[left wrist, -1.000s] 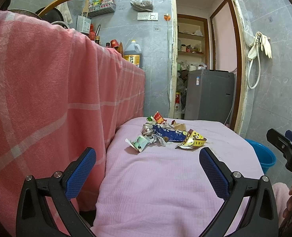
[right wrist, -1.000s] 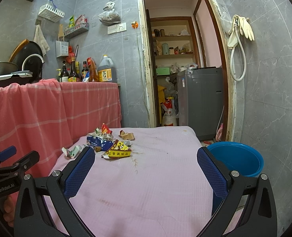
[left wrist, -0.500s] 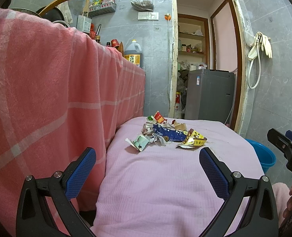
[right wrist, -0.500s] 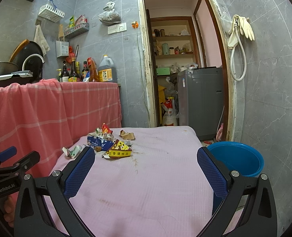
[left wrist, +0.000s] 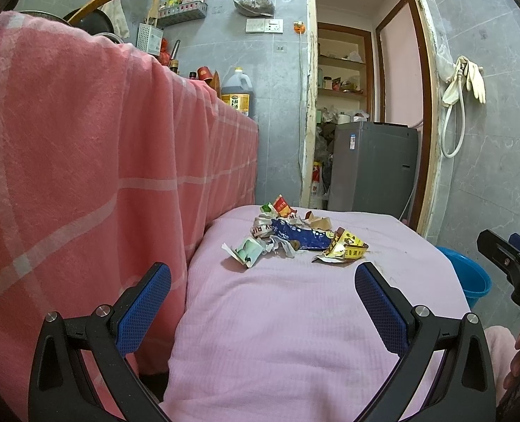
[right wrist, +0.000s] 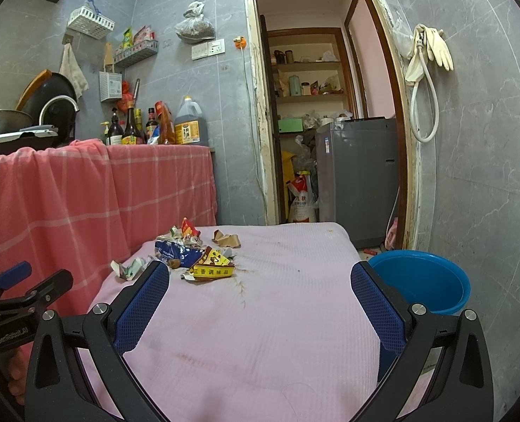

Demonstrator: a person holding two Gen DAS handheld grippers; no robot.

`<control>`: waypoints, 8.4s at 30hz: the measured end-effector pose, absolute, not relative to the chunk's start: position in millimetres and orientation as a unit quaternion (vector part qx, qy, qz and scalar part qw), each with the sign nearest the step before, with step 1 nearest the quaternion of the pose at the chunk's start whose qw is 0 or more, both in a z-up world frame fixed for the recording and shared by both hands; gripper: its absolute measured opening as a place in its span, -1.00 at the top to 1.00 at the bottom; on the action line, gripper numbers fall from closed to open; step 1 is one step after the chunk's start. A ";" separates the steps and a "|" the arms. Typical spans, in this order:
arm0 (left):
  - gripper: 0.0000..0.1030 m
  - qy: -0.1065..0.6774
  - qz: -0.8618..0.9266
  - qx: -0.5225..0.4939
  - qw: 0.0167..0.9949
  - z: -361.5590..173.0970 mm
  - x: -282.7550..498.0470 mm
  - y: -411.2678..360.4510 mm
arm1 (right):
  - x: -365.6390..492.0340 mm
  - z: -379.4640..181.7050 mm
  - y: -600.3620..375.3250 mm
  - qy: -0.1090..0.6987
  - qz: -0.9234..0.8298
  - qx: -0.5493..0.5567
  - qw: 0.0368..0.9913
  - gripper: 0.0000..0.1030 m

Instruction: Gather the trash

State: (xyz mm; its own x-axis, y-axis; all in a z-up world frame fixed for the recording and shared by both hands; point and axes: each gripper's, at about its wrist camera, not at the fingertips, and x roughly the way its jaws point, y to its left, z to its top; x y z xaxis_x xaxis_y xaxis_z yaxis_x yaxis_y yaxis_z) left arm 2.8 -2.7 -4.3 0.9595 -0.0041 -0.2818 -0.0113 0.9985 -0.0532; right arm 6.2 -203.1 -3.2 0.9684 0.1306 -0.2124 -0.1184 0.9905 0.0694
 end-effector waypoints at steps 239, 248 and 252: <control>0.82 0.317 -0.082 -0.084 0.941 -25.2 162.8 27.1 | 210.6 -38.6 -173.3 0.306 0.198 -0.035 0.931 0.73; 0.82 0.336 -0.075 -0.079 0.936 -32.6 163.3 14.9 | 201.2 -44.0 -189.4 0.341 0.219 -0.027 0.914 0.39; 0.82 0.337 -0.070 -0.083 0.935 -33.1 162.1 16.7 | 202.7 -46.1 -182.7 0.340 0.231 -0.057 0.910 0.09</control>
